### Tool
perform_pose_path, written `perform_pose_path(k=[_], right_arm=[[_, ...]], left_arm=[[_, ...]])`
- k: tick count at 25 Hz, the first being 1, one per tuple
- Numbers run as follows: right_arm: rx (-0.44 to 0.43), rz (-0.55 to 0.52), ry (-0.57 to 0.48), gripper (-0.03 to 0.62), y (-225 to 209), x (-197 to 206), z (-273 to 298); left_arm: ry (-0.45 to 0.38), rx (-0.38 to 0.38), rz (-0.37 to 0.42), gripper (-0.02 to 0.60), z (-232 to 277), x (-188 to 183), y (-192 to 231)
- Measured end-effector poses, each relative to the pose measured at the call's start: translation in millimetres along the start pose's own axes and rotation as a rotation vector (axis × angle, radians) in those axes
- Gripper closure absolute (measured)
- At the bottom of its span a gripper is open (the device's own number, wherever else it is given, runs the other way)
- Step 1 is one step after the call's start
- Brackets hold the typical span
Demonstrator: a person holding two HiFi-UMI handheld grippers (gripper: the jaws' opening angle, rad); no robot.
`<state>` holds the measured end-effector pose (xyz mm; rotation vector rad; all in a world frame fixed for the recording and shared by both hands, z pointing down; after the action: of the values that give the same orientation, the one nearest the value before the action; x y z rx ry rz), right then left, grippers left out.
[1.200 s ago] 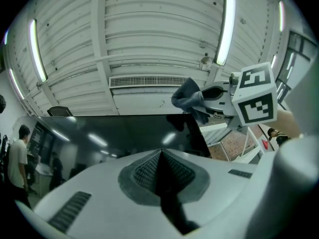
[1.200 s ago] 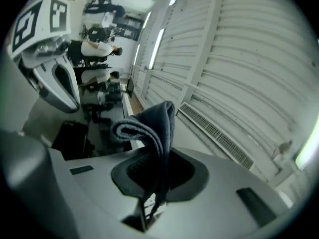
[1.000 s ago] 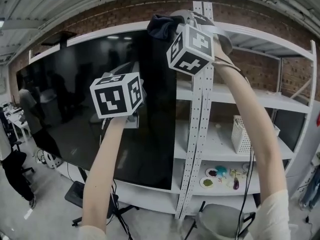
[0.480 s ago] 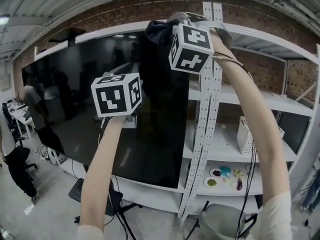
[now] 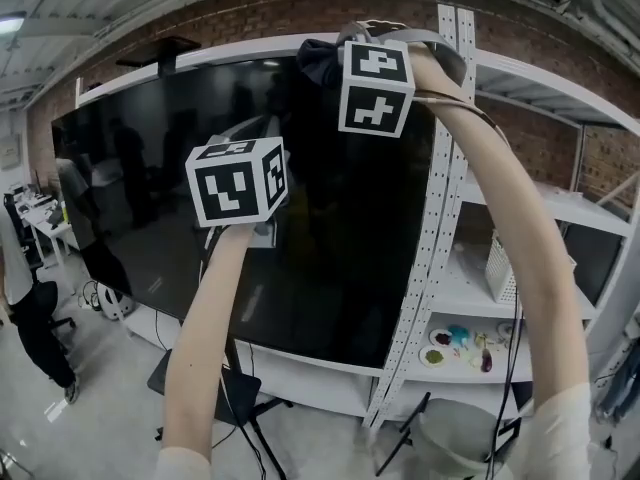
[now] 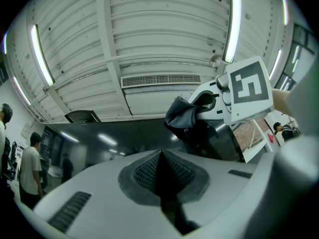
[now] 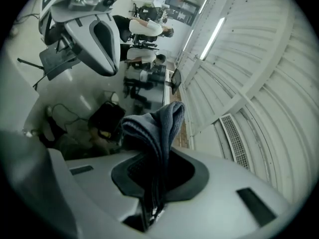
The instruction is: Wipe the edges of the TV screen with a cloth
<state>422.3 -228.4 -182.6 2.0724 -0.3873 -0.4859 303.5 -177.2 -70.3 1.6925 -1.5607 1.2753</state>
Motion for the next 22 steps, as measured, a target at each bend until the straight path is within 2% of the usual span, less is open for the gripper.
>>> perform_pose_path(k=[5, 11, 15, 22], right_arm=[[-0.003, -0.026, 0.061, 0.545, 3.7, -47.6, 27.6], [-0.021, -0.069, 0.093, 0.545, 9.3, -113.1, 62.6], [-0.039, -0.079, 0.102, 0.545, 10.4, -146.4, 84.2], [-0.016, -0.098, 0.047, 0.545, 17.8, -212.2, 113.4]], left_arm=[[0.009, 0.036, 0.003, 0.565, -23.7, 2.3, 67.9], [0.004, 0.040, -0.002, 0.566, -43.4, -0.1, 154.1], [-0.002, 0.040, -0.001, 0.566, -50.1, 2.6, 190.7], [0.017, 0.012, -0.003, 0.566, -63.9, 15.5, 232.4]])
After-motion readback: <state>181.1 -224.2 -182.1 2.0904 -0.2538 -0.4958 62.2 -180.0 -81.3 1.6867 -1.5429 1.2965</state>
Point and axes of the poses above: the fingertips, and each gripper's own axes: z forward along the fingers, y to its left, x out of its underside, the point moved 7 cm from there along -z, backward along the fingers, and after that the axes turned 14 degrees about x, right-handed, at the moved point
